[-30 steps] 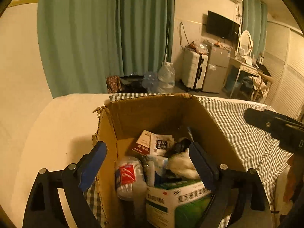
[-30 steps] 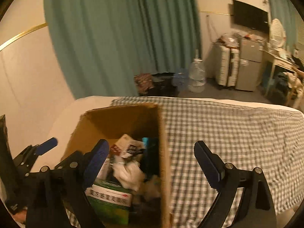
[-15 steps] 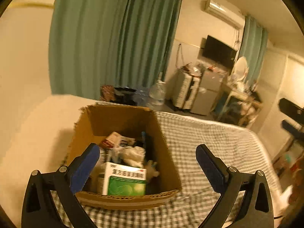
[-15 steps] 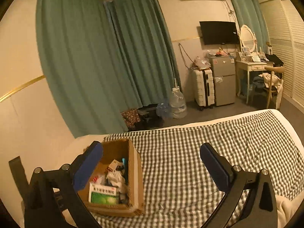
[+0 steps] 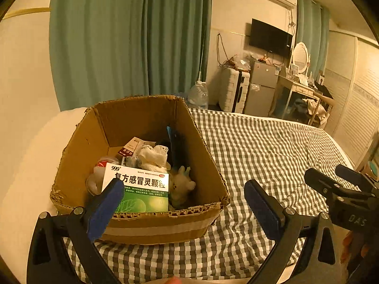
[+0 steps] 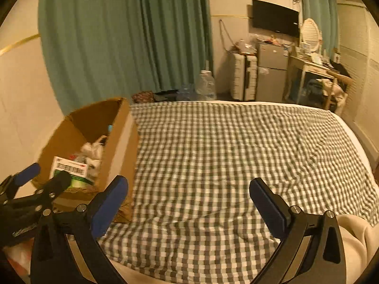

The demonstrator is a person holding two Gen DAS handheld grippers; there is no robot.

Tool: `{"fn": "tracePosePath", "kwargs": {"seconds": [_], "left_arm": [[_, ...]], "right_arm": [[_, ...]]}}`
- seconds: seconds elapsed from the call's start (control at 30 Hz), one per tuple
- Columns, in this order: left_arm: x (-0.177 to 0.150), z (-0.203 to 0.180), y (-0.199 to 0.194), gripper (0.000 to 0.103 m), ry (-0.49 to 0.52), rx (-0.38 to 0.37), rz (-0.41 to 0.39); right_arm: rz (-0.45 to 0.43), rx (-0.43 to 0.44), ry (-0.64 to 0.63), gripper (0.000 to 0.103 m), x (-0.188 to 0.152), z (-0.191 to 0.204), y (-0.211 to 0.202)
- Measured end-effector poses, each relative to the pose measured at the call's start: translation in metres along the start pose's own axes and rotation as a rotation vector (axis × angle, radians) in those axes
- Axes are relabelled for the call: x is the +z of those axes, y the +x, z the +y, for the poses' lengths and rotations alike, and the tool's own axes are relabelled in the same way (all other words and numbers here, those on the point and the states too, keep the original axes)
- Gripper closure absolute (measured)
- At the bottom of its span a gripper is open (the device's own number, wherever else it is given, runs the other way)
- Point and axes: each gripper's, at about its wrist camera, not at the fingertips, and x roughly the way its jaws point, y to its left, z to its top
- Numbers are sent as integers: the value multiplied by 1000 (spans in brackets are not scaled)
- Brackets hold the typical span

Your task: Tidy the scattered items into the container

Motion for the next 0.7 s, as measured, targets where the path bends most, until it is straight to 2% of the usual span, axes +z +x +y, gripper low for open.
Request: {"fn": "tracePosePath", "kwargs": {"seconds": [0.07,0.17,0.37,0.63,0.7], "left_arm": [[0,4,-2,0,-26,24,-15],[2,9,-1,0,-51,20,-1],[3,20,4,0,-92,40,23],[2,12,4,0,-61,15,37],[-1,10,-1,0,-60,32,3]], "right_arm": [[-23,-24,-24,1,1,2,0],[-33,-49,-33,0,-1,3,2],[-5,-49,11,0,-2,-1,8],[6,-44,19,0,-4,-3,8],[7,-43,16,0,-4,-2,8]]}}
